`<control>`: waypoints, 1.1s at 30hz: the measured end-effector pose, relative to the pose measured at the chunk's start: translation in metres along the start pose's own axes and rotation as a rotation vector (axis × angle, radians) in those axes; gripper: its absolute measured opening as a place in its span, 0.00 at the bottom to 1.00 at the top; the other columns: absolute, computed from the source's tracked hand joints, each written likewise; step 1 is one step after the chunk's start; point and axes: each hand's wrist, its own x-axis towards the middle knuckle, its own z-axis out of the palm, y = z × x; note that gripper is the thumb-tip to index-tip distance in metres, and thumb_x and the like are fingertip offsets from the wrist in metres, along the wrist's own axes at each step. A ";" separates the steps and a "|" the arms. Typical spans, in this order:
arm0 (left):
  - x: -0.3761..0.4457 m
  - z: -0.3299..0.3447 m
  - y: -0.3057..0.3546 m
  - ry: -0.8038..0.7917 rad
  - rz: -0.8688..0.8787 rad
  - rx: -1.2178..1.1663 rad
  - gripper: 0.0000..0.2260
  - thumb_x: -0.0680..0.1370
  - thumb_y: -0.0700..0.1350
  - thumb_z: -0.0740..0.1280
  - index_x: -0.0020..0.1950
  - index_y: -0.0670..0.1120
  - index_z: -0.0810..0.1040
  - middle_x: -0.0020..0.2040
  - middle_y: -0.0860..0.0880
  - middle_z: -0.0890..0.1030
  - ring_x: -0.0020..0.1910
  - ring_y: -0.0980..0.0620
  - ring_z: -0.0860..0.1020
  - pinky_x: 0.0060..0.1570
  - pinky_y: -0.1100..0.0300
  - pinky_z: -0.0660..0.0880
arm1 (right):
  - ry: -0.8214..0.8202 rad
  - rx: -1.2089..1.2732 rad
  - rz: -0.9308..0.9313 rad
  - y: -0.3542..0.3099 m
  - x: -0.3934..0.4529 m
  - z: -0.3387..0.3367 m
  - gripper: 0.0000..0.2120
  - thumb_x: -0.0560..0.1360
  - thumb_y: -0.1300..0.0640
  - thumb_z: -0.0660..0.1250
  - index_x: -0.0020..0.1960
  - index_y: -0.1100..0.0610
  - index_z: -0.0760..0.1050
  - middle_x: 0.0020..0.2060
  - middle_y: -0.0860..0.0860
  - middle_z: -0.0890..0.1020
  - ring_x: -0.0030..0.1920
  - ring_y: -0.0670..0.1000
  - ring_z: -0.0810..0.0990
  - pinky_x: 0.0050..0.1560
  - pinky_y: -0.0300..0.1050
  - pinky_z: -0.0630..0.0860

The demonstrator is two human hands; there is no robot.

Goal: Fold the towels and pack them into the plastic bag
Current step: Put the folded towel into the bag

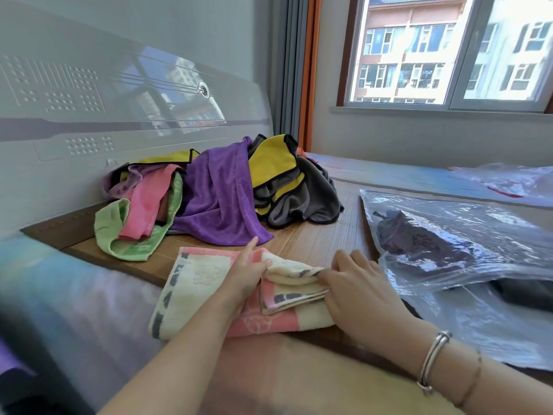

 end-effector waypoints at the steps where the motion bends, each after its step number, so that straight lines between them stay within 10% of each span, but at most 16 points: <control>1: -0.002 0.001 0.000 -0.038 0.022 -0.005 0.22 0.79 0.36 0.63 0.72 0.52 0.70 0.66 0.54 0.69 0.64 0.56 0.70 0.64 0.61 0.67 | -0.005 -0.009 0.016 -0.003 0.001 0.000 0.17 0.66 0.53 0.51 0.35 0.52 0.78 0.36 0.49 0.74 0.38 0.53 0.74 0.36 0.46 0.70; 7: -0.008 -0.004 -0.002 -0.181 0.025 -0.050 0.10 0.80 0.44 0.64 0.55 0.43 0.82 0.57 0.41 0.82 0.58 0.44 0.79 0.61 0.53 0.73 | -0.031 0.313 0.063 -0.011 0.013 -0.001 0.15 0.78 0.53 0.55 0.56 0.52 0.78 0.51 0.48 0.73 0.57 0.50 0.68 0.58 0.45 0.68; 16: -0.012 -0.004 -0.008 -0.200 0.115 -0.083 0.23 0.71 0.53 0.75 0.54 0.36 0.77 0.55 0.35 0.80 0.57 0.39 0.80 0.64 0.45 0.71 | -0.036 0.424 0.094 -0.012 0.012 0.007 0.09 0.76 0.57 0.59 0.54 0.54 0.73 0.52 0.47 0.77 0.55 0.51 0.73 0.55 0.47 0.70; 21: -0.011 0.000 -0.003 -0.095 0.001 -0.110 0.11 0.75 0.52 0.71 0.44 0.45 0.85 0.47 0.42 0.85 0.52 0.43 0.81 0.61 0.47 0.74 | -0.194 0.474 0.232 -0.019 0.023 0.007 0.13 0.79 0.54 0.55 0.42 0.56 0.75 0.39 0.50 0.77 0.46 0.55 0.77 0.43 0.46 0.68; 26: -0.011 0.001 -0.003 -0.095 -0.006 -0.098 0.13 0.79 0.51 0.66 0.50 0.43 0.85 0.49 0.41 0.85 0.55 0.42 0.82 0.62 0.48 0.75 | -0.388 0.755 0.500 -0.019 0.055 0.019 0.10 0.75 0.50 0.58 0.38 0.51 0.73 0.42 0.51 0.77 0.56 0.57 0.76 0.54 0.51 0.70; 33: -0.011 0.001 -0.001 -0.071 -0.045 -0.038 0.20 0.81 0.54 0.60 0.49 0.40 0.84 0.49 0.41 0.85 0.51 0.44 0.82 0.59 0.48 0.75 | -0.364 1.133 0.589 -0.022 0.063 0.000 0.03 0.73 0.61 0.64 0.41 0.56 0.74 0.35 0.51 0.74 0.34 0.48 0.71 0.34 0.40 0.68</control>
